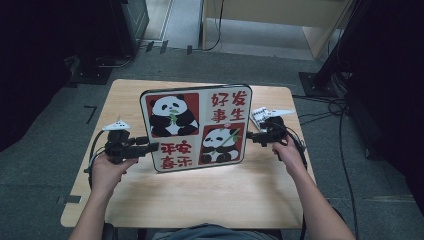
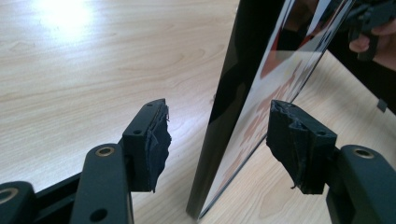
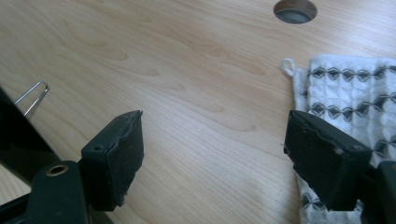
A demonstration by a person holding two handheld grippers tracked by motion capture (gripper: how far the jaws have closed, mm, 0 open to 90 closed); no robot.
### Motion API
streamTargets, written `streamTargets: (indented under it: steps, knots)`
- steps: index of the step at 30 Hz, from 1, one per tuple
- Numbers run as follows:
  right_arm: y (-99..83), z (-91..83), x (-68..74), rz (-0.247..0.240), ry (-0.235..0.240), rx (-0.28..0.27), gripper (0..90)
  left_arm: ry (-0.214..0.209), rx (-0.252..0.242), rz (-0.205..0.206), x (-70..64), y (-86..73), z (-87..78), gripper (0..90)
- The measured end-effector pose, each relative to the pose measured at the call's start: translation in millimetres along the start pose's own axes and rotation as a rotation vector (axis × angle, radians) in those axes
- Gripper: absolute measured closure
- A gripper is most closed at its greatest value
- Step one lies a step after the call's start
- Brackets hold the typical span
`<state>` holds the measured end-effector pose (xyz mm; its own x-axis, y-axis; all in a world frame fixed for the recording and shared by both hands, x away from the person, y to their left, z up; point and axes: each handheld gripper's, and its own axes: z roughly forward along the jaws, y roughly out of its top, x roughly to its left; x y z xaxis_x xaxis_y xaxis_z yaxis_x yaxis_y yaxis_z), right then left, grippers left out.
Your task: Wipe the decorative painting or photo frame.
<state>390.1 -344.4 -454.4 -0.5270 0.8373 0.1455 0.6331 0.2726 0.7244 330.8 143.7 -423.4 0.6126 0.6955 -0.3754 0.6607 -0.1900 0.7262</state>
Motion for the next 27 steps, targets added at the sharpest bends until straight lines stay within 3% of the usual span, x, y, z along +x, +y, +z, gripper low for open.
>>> streamTargets:
  steps: [5,9,18,27]
  knots:
    - [-0.6,-0.4,-3.8,0.024,-0.023,0.000,21.2,0.003,0.005,0.009,1.1,-3.6,-7.3,37.3]
    - [-1.9,1.3,-5.2,0.013,-0.040,0.012,21.2,0.012,0.003,-0.003,5.7,-6.2,-12.6,36.6]
    - [-0.9,-0.2,-3.5,-0.011,-0.019,0.003,21.0,0.045,0.000,-0.027,17.3,-9.4,-21.4,35.3]
    - [-1.0,-2.6,-4.4,-0.002,-0.001,-0.002,20.9,0.067,-0.006,-0.062,30.4,-12.5,-25.6,33.3]
